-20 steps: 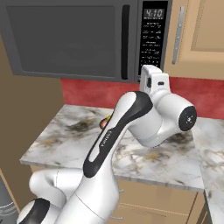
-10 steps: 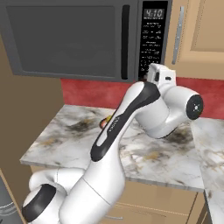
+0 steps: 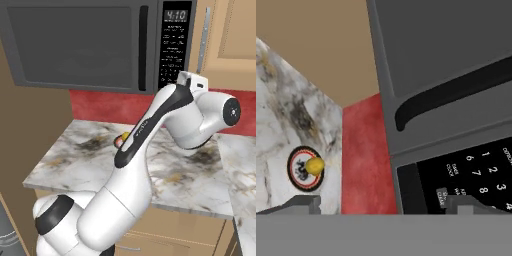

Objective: Remove the pear from the bowl and place it on the small plate. Then place the bowl with only the steak in the microwave, close the door, and press the start button to microwave the steak.

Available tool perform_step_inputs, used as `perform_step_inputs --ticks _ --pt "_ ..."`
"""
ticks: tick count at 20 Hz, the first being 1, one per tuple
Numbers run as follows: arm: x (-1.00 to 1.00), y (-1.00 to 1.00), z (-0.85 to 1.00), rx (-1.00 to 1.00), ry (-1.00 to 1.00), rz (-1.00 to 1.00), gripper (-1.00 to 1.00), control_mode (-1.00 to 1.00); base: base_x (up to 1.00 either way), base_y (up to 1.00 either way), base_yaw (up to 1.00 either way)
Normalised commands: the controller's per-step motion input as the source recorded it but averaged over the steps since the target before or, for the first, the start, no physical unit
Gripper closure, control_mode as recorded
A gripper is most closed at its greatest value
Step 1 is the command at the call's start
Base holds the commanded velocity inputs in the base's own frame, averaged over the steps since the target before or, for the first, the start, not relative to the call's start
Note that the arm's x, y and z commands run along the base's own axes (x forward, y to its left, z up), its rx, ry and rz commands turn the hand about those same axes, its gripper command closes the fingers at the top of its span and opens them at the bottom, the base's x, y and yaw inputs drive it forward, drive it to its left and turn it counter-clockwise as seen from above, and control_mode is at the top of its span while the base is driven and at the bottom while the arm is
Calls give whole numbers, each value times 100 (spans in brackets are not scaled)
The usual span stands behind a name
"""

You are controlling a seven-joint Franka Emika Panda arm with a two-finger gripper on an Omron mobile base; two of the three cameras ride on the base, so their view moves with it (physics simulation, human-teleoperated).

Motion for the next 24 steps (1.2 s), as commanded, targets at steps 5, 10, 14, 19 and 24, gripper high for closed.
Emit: perform_step_inputs --ticks 5,10,14,19,24 --pt "15 1 -32 0 2 0 -100 -100 0 0 0" --pt "18 -1 0 2 3 0 -100 -100 0 0 0" --pt "23 -1 0 4 7 0 -100 -100 0 0 0" --pt "27 -1 0 4 8 0 -100 -100 0 0 0" --pt "20 -14 0 5 8 0 -100 -100 0 0 0"
